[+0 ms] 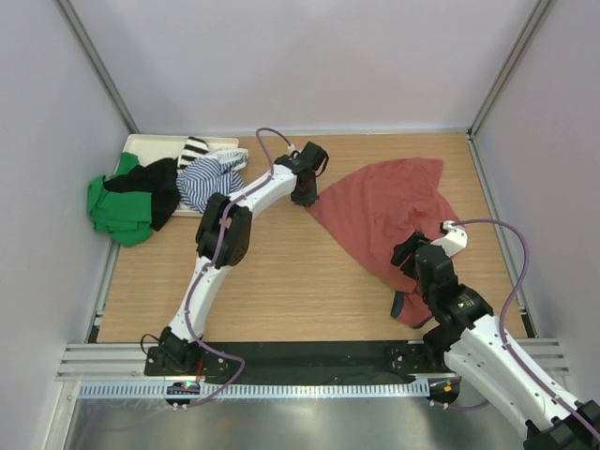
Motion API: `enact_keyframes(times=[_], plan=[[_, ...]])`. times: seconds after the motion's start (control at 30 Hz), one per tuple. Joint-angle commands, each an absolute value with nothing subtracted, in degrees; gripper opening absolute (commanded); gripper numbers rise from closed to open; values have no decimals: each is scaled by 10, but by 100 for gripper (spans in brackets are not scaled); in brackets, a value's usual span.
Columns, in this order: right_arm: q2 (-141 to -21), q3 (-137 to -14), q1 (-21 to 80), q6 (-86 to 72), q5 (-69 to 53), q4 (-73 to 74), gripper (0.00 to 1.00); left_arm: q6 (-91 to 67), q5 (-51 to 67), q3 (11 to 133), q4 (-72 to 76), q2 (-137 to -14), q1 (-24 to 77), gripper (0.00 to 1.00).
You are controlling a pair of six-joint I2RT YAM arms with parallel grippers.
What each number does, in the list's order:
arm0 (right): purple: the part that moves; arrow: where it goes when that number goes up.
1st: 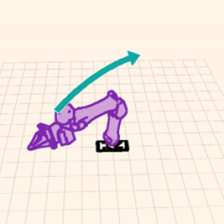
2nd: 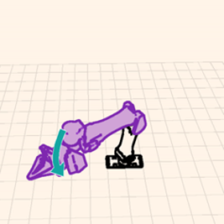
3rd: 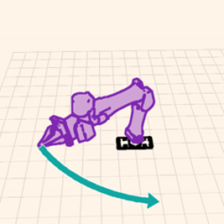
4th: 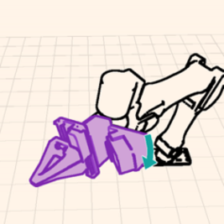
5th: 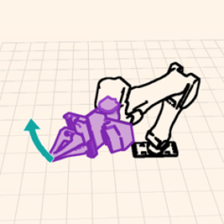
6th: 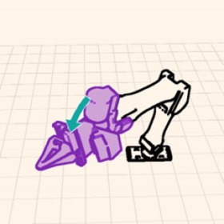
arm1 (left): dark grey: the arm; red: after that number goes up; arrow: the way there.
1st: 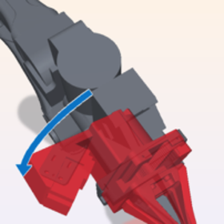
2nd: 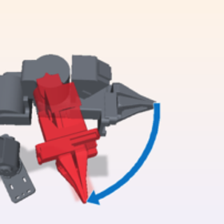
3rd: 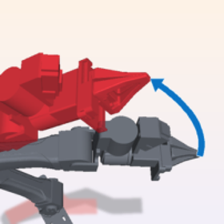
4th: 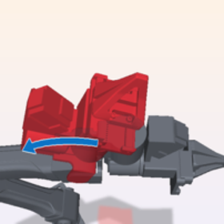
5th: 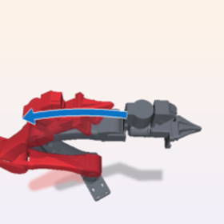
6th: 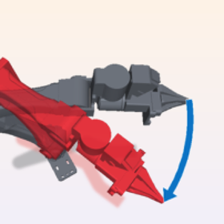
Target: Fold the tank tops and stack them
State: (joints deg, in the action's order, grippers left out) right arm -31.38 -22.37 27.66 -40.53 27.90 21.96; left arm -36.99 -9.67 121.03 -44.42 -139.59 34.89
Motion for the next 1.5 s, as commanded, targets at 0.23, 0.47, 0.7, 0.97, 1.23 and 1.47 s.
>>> enact_keyframes(times=[0.23,0.47,0.7,0.97,1.23,1.47], plan=[[-354,-251,278,-416,287,229,65,-413,-11,958,-317,-1196,265,0],[-412,-264,278,-439,296,220,66,-427,-47,765,-271,-942,159,0],[-500,-290,274,-439,312,223,74,-456,-47,595,-224,-793,139,0],[-560,-294,262,-438,309,229,76,-484,-49,477,-159,-670,140,0],[-689,-316,129,-404,222,152,9,-486,-45,409,-127,-626,143,0],[-899,-608,37,-389,179,143,1,-486,-25,367,-51,-640,144,0]])
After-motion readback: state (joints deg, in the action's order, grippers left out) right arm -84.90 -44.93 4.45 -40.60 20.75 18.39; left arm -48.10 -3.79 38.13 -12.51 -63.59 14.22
